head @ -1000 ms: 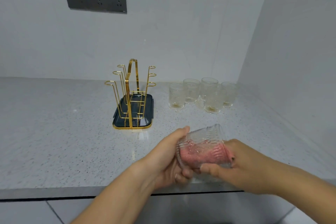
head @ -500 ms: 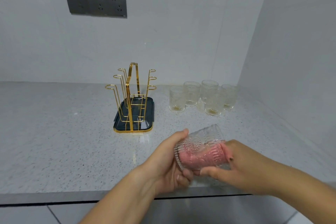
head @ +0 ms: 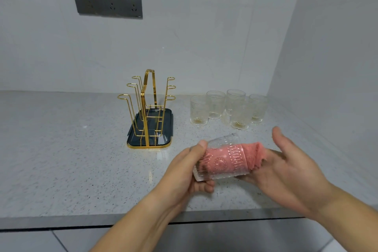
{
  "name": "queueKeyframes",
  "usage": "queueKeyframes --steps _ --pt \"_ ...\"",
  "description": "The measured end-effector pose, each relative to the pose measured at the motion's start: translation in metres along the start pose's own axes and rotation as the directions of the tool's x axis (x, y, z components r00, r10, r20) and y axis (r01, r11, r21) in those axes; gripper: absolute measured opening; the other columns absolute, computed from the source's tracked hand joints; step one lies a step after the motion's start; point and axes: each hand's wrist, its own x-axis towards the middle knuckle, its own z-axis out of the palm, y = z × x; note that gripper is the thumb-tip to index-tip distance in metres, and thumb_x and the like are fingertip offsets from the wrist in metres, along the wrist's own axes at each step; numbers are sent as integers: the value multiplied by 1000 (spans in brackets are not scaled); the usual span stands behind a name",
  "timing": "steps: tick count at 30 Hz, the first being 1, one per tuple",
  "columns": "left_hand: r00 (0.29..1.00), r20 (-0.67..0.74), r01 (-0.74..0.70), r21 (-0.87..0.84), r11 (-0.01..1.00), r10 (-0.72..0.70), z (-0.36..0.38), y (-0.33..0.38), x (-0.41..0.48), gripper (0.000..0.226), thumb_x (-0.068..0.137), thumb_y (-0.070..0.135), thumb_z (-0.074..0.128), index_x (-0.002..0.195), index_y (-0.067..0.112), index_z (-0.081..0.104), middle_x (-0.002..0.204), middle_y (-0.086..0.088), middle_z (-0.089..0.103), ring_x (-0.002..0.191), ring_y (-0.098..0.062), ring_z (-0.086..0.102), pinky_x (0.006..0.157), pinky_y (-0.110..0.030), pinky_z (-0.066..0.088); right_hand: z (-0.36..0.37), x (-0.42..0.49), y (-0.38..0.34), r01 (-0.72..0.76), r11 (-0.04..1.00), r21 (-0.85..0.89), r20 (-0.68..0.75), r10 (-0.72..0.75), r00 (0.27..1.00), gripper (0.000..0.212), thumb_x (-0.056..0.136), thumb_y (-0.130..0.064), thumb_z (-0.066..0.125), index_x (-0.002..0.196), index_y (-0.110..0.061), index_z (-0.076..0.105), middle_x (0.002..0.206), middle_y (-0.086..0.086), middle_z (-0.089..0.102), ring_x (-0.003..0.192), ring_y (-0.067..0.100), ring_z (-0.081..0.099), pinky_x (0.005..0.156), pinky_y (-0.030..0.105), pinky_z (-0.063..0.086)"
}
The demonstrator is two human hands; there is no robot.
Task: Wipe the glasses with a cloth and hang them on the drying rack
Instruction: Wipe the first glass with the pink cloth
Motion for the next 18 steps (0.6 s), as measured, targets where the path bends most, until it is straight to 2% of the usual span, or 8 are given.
queueKeyframes --steps 2,3,6,9,11,14,16,18 --pt "1000 6 -16 9 1000 16 -2 -2 -1 73 80 57 65 124 -1 61 81 -9 73 56 -19 63 49 -29 58 -5 4 3 -11 996 85 13 10 1000 77 103 -58 23 141 0 58 150 23 53 145 35 46 122 53 24" --pt "1000 5 -27 15 1000 27 -3 -4 -1 74 80 57 66 126 -1 60 84 -10 73 58 -19 64 50 -29 58 -8 4 6 4 997 73 -17 -3 1000 68 101 -54 40 135 0 63 147 23 57 142 36 49 122 54 28" --pt "999 -29 -42 18 999 42 -3 -5 -1 77 79 57 67 129 -1 57 88 -12 72 59 -21 64 51 -30 59 -11 3 9 64 983 -172 -137 -88 987 43 74 -50 84 92 -10 82 114 10 77 114 22 70 102 35 52" --pt "998 -47 -37 4 999 37 0 -4 0 83 75 61 66 130 -1 56 84 -12 69 56 -20 63 47 -31 57 -4 1 7 102 861 -498 -233 -247 941 26 84 -44 75 90 -19 82 94 5 81 93 16 76 85 21 55" --pt "1000 3 2 -14 1000 -2 3 -3 0 81 78 62 61 130 0 57 77 -10 66 52 -18 61 43 -29 55 1 1 8 140 794 -592 -232 -335 913 23 92 -41 69 91 -21 80 90 7 80 90 22 76 81 26 58" --pt "992 122 50 -39 998 -45 8 0 -1 76 84 60 55 128 -1 59 66 -8 60 49 -17 57 40 -28 53 6 0 14 149 739 -657 -180 -346 921 45 91 -68 54 89 -28 74 87 8 73 89 29 69 93 40 53" --pt "994 113 -2 -57 998 8 8 -1 1 78 90 62 61 131 -4 53 66 -8 61 49 -18 57 43 -29 53 8 -1 15 153 721 -676 -148 -336 930 40 91 -65 51 93 -33 74 88 1 74 88 21 70 93 38 54" --pt "991 82 -103 -45 994 106 5 -2 3 70 89 58 61 126 0 49 73 -10 64 55 -21 61 48 -33 56 10 -1 12 147 712 -686 -158 -344 926 38 94 -58 51 98 -29 75 95 10 74 93 27 70 91 42 56"
